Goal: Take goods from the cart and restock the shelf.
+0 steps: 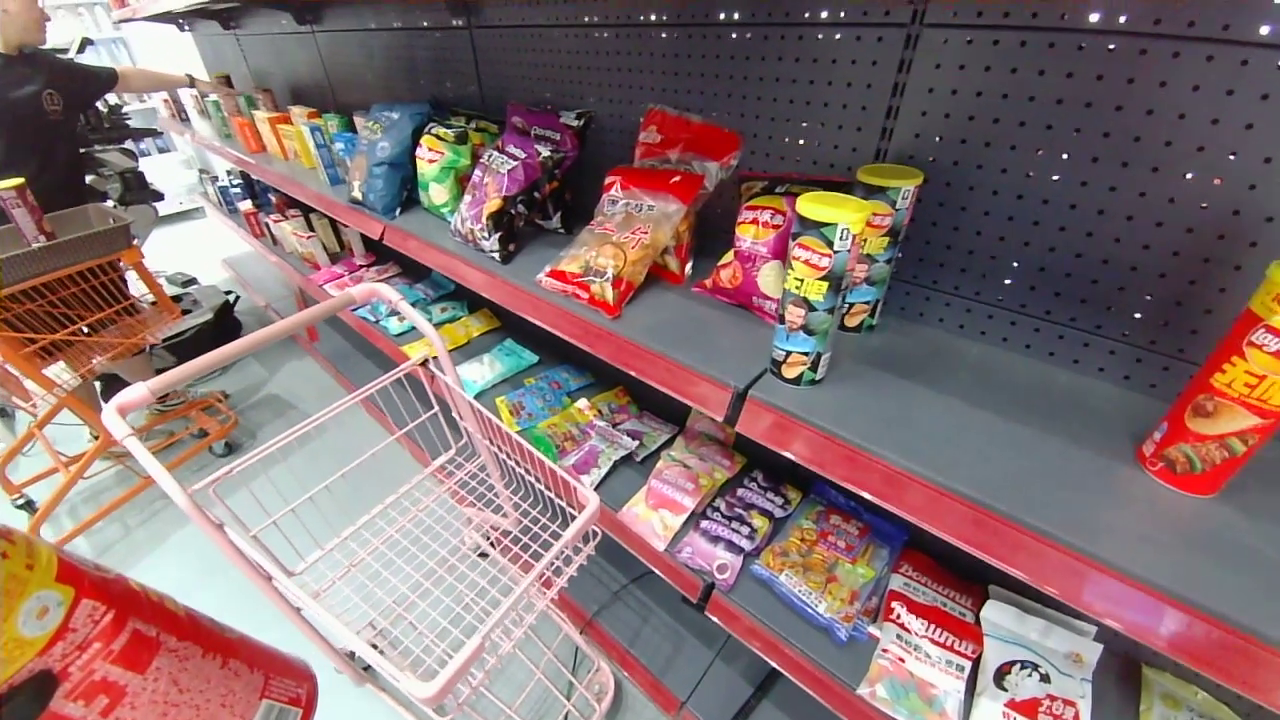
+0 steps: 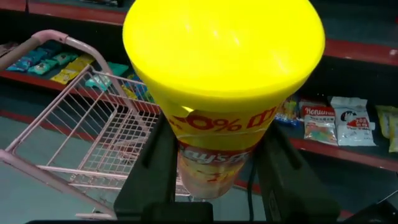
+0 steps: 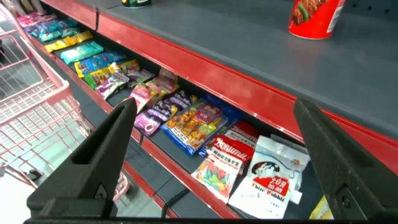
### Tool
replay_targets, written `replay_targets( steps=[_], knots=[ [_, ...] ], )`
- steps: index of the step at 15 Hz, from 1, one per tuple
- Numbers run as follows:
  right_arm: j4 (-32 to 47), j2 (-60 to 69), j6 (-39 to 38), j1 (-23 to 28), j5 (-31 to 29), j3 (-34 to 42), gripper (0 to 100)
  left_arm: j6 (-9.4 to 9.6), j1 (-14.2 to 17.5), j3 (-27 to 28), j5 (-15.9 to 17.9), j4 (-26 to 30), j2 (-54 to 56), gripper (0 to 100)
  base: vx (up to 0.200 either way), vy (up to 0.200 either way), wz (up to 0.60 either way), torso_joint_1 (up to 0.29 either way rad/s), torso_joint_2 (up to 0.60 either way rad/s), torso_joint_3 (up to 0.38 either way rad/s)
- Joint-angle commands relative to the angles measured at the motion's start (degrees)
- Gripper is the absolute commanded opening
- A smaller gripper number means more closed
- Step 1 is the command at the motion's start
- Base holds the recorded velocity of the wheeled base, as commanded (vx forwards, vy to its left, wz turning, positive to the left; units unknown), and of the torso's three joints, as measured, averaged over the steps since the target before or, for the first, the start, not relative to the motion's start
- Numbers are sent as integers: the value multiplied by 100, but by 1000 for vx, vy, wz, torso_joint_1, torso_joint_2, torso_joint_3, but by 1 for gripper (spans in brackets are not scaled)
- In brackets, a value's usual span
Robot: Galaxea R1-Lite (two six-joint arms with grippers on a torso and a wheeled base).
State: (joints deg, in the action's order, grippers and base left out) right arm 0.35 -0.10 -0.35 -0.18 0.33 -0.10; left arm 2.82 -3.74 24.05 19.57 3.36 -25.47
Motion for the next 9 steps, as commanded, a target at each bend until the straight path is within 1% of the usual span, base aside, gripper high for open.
replay_targets(
  steps=[1,3,7,8,9],
  knots=[
    [0,1,-9,1,2,1,100,96,-4,3,3,-2,-29,0,0,0,-600,17,-27,-17],
    [0,1,-9,1,2,1,100,149,-4,3,3,-2,-73,0,0,0,-600,12,-5,-5],
    [0,1,-17,1,2,1,100,149,-4,3,-14,-2,-20,0,0,0,-600,8,6,-1],
    [0,1,-17,1,2,1,100,149,5,-15,-216,-2,-55,0,0,0,-600,2,-2,-7],
    [0,1,-17,1,2,1,100,158,-4,-32,-313,-2,-55,0,0,0,-600,2,2,-2]
  ],
)
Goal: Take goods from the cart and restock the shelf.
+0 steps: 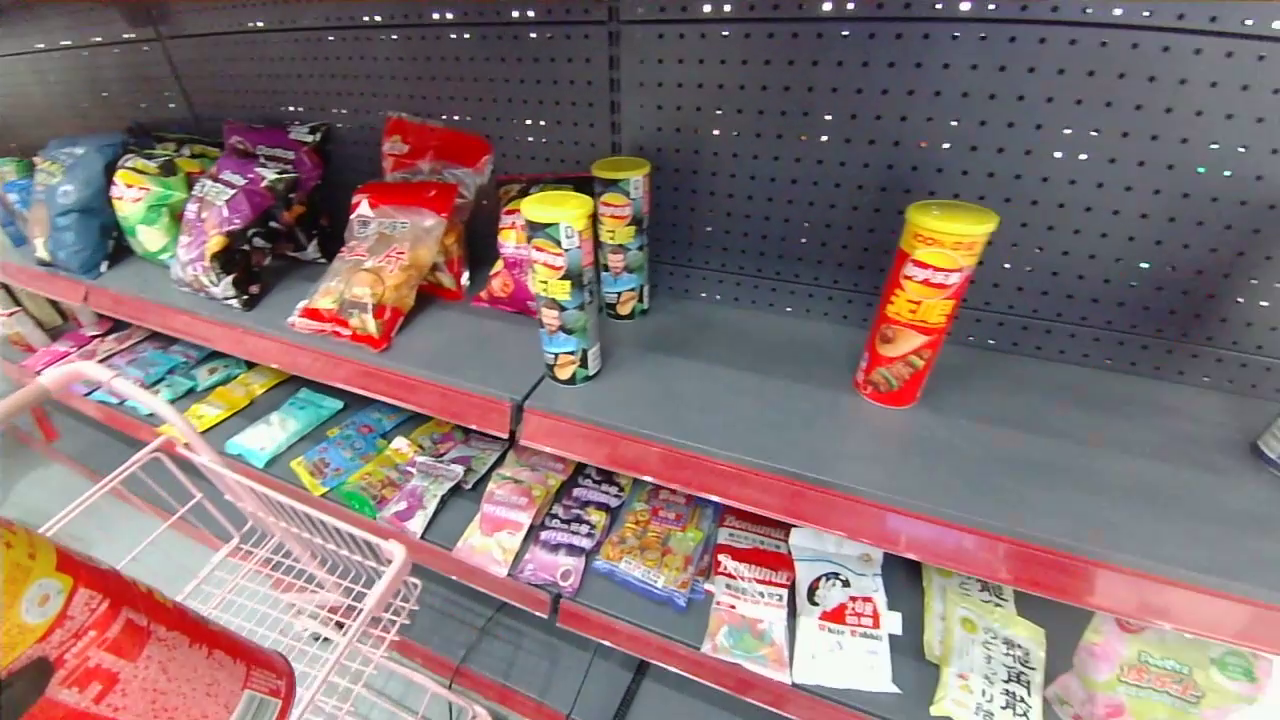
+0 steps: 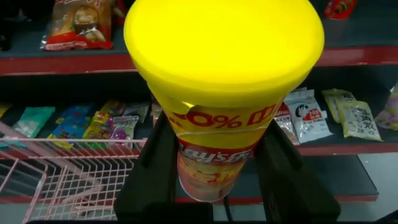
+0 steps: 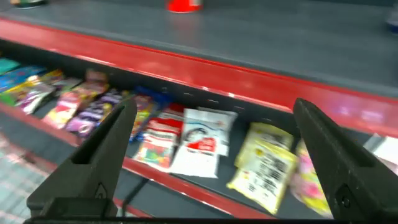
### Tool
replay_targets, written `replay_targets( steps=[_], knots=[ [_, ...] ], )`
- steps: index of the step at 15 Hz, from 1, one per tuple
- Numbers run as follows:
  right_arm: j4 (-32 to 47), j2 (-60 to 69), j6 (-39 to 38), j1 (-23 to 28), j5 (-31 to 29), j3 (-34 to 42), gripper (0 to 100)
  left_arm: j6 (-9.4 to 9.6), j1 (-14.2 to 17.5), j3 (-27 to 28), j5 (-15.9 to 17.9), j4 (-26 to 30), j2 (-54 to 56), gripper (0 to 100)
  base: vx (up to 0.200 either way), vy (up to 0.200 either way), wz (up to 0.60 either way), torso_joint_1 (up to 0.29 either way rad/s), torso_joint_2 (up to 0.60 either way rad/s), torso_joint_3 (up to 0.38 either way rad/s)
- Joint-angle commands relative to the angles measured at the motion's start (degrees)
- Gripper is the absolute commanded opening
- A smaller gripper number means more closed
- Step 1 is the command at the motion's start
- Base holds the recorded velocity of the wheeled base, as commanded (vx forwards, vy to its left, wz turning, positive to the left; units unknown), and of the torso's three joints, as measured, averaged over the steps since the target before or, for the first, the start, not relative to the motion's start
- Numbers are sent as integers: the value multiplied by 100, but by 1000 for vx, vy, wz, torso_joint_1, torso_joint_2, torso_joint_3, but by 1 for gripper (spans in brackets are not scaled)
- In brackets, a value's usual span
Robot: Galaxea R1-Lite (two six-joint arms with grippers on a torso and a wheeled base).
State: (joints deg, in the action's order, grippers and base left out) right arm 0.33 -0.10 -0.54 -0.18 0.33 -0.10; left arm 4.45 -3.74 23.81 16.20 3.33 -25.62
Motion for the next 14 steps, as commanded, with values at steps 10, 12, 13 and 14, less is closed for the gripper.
replay_targets(
  steps=[10,12,13,14],
  knots=[
    [2,1,18,1,11,1,100,302,-4,-131,-460,-8,75,0,0,0,-300,1,1,2],
    [2,1,27,1,11,1,100,399,-4,-140,-460,-8,128,0,0,0,0,0,0,0],
    [2,1,27,1,20,1,100,408,-4,-148,-460,1,181,0,0,0,0,0,0,0],
    [2,1,27,1,20,1,100,399,-4,-166,-451,1,233,0,0,0,0,0,0,0]
  ],
)
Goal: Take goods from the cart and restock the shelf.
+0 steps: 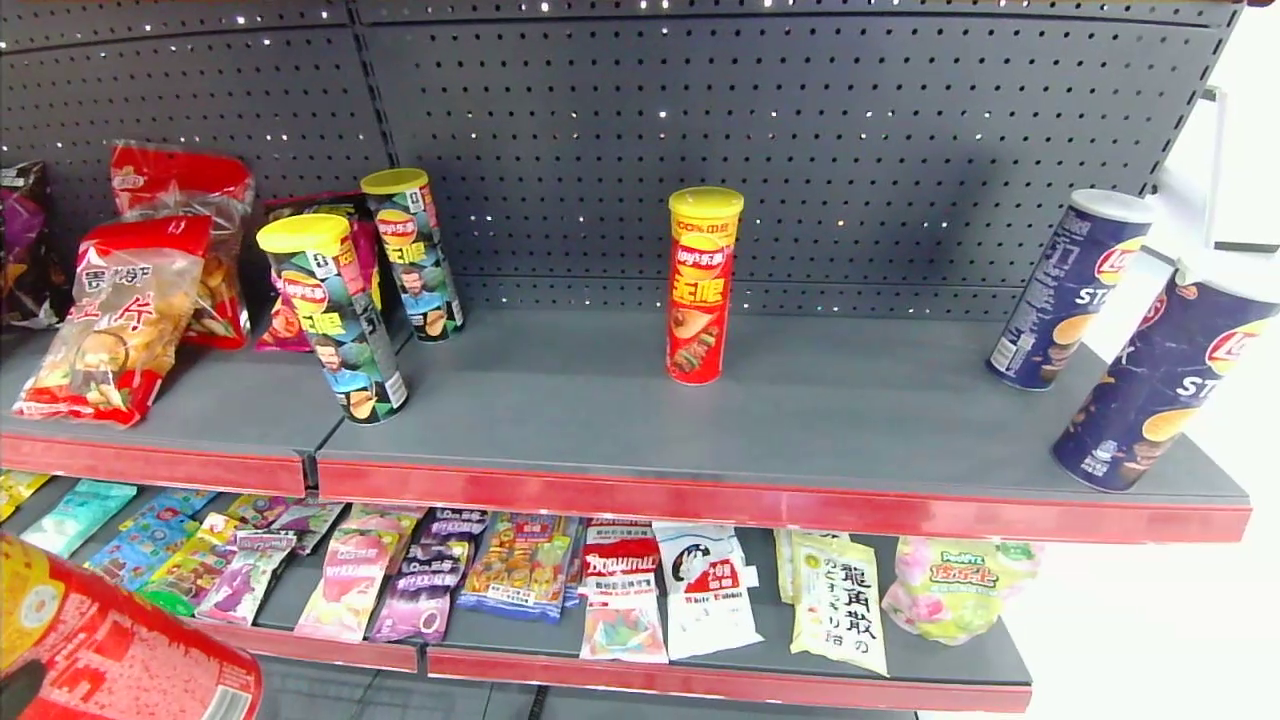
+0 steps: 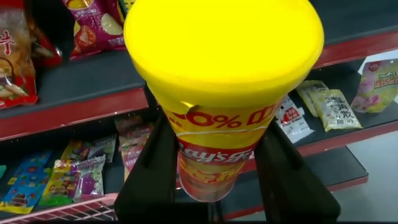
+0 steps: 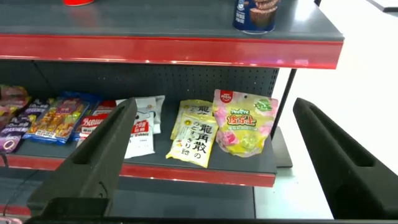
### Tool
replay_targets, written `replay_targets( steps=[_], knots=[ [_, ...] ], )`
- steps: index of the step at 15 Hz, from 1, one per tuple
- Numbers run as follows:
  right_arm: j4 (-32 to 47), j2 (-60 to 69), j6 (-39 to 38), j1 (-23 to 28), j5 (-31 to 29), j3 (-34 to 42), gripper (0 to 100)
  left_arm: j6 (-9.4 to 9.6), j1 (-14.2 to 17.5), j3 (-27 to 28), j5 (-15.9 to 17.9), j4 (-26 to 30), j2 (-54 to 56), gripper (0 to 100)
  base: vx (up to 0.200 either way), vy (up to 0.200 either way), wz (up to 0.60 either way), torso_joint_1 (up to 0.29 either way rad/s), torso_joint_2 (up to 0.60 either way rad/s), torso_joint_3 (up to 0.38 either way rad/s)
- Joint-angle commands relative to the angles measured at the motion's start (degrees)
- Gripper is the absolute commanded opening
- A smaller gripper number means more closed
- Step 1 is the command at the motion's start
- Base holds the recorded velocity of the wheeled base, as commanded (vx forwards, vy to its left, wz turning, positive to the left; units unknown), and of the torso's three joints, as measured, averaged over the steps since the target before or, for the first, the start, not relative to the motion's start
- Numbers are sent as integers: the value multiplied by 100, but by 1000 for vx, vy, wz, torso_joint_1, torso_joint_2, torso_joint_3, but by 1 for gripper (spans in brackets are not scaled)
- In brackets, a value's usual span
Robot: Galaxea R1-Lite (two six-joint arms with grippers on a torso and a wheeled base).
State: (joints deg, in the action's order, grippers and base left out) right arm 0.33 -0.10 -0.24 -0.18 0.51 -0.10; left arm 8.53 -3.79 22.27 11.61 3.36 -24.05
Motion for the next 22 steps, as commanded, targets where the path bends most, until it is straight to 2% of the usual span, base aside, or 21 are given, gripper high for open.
replay_targets(
  steps=[1,8,9,10,11,13,15,19,22],
  knots=[
    [2,1,-2,1,10,1,100,-10,1,-30,8,-2,85,0,0,0,0,0,0,0],
    [2,1,112,-8,63,-8,100,-45,1,-197,-9,-11,111,0,0,0,0,0,0,0],
    [-7,1,306,-8,169,-8,100,-89,1,-188,-27,-11,94,0,0,0,0,0,0,0],
    [-77,-52,437,-17,555,-245,100,-150,1,-144,-27,-2,85,0,0,0,0,0,0,0],
    [2,-720,394,-26,1039,-1001,100,-256,1,-65,17,-2,50,0,0,0,0,0,0,0],
    [20,-1405,323,-140,1267,-1678,100,-405,-8,5,79,-11,-100,0,0,0,0,0,0,0],
    [-59,-1968,332,-395,1759,-1818,100,-405,-8,-39,184,-11,-117,0,0,0,0,0,0,0],
    [-226,-3295,552,-430,1821,-2328,100,-379,-8,-65,140,-11,-214,0,0,0,0,0,0,0],
    [-569,-4587,719,-1309,2005,-2970,100,-370,-8,-65,167,-2,-249,0,0,0,0,0,0,0]
  ],
)
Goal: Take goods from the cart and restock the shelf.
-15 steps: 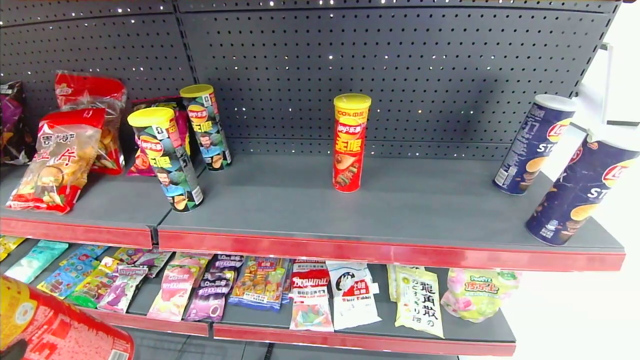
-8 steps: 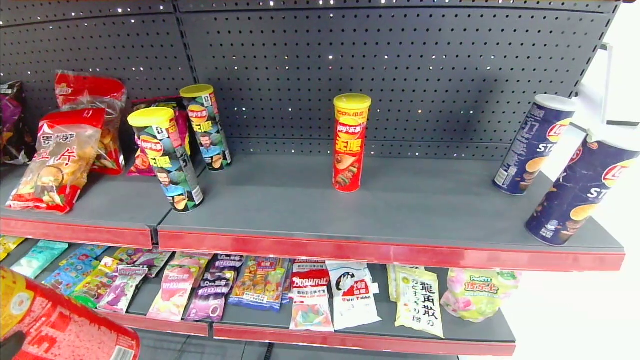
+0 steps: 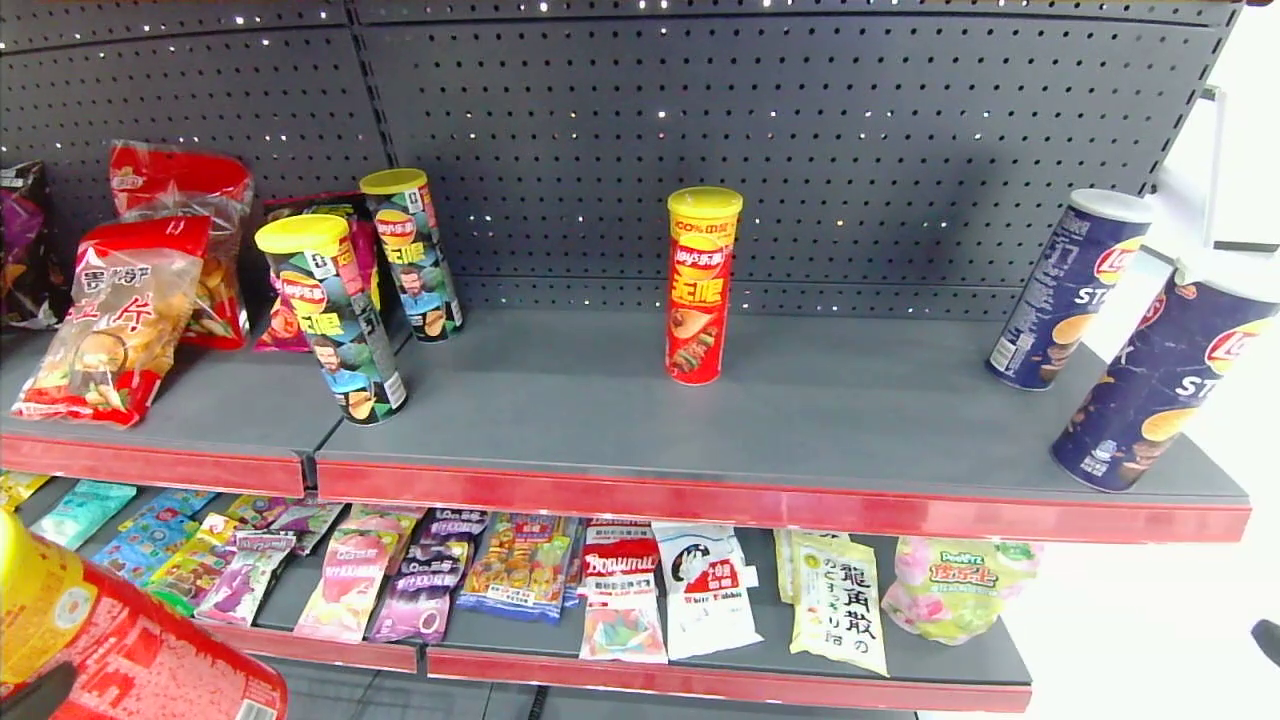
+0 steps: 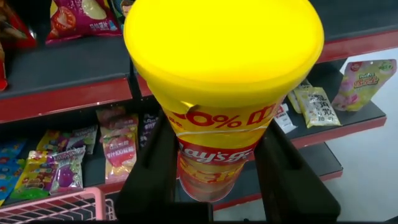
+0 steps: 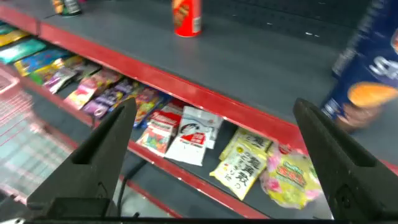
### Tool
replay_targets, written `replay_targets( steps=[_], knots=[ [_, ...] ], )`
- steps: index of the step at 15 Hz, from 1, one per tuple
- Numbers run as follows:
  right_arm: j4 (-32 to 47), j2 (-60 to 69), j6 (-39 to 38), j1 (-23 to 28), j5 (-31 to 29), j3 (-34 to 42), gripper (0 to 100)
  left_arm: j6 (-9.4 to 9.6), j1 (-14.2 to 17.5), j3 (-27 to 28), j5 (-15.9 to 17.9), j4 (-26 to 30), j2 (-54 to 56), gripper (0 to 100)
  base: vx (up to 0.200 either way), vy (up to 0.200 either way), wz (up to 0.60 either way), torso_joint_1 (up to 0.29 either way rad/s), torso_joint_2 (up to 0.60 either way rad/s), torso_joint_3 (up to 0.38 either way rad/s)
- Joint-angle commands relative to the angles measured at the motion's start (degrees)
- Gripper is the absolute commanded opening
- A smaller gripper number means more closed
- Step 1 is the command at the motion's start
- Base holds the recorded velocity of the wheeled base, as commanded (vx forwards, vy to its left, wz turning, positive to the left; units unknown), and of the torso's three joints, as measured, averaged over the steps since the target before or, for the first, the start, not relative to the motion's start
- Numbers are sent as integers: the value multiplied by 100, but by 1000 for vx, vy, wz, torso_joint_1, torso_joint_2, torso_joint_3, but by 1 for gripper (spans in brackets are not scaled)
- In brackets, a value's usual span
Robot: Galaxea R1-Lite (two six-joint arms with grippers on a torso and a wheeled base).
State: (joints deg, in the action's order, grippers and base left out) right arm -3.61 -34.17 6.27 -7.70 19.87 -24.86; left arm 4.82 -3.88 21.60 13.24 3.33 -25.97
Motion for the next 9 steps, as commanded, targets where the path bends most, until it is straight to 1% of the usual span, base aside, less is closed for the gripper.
replay_targets(
  steps=[1,3,4,7,9],
  knots=[
    [-219,-1628,68,-741,70,-793,100,2,1,2,38,1,-137,0,0,0,0,0,0,0],
    [-413,-2428,50,-1040,70,-1346,100,2,-8,2,100,-8,-154,0,0,0,0,0,0,0],
    [-738,-2973,41,-1251,61,-1654,100,2,-8,2,109,-8,-146,0,0,0,0,0,0,0],
    [-1678,-4300,50,-1348,61,-2093,100,2,-8,11,109,-8,-154,0,0,0,0,0,0,0],
    [-1872,-4994,33,-1339,70,-2463,100,2,-8,2,82,-8,-146,0,0,0,0,0,0,0]
  ],
)
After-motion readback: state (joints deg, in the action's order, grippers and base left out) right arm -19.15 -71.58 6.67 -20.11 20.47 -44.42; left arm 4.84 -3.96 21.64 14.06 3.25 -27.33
